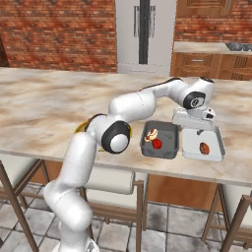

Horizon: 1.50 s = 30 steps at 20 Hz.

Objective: Place one cooked food and one vegetable from the large plate to each tupperware container.

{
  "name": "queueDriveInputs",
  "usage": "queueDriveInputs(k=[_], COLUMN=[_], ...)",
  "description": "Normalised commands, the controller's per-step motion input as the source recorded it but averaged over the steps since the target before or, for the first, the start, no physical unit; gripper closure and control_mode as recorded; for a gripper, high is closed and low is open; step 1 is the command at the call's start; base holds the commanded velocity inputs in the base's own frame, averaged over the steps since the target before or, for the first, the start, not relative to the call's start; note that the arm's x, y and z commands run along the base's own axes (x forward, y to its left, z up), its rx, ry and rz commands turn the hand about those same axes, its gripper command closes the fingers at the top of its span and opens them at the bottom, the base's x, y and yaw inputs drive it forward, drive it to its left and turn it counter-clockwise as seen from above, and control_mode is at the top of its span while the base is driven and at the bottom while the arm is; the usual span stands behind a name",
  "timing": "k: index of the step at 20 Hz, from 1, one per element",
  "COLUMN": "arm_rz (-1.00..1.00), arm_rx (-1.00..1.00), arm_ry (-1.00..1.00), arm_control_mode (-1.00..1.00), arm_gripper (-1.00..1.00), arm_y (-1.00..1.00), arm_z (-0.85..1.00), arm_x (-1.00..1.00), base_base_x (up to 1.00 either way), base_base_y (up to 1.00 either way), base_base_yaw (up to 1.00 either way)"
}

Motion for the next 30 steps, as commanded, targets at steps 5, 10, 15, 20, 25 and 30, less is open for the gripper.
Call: queueDriveInputs(k=[5,10,15,20,25,30], arm_rz=[0.0,0.0,0.02,0.02,0.33,0.6], arm_rx=[-0.01,-0.02,-0.01,0.12,0.22,-0.02], arm_ry=[0.0,0.16,0.25,0.15,-0.01,-0.04], arm_control_mode=[-1.0,-1.0,-1.0,-1.0,-1.0,-1.0], arm_gripper=[-1.0,-1.0,-1.0,-1.0,-1.0,-1.0], arm_y=[1.0,1.0,1.0,1.0,1.0,0.99], arm_z=[0.42,0.73,0.59,0.05,-0.3,-0.48], arm_x=[-0.11,0.0,0.0,0.11,0.21,0.38], base_base_x=[0.0,0.0,0.0,0.0,0.0,0.0], base_base_y=[0.0,0.0,0.0,0.0,0.0,0.0], base_base_yaw=[0.0,0.0,0.0,0.0,0.0,0.0])
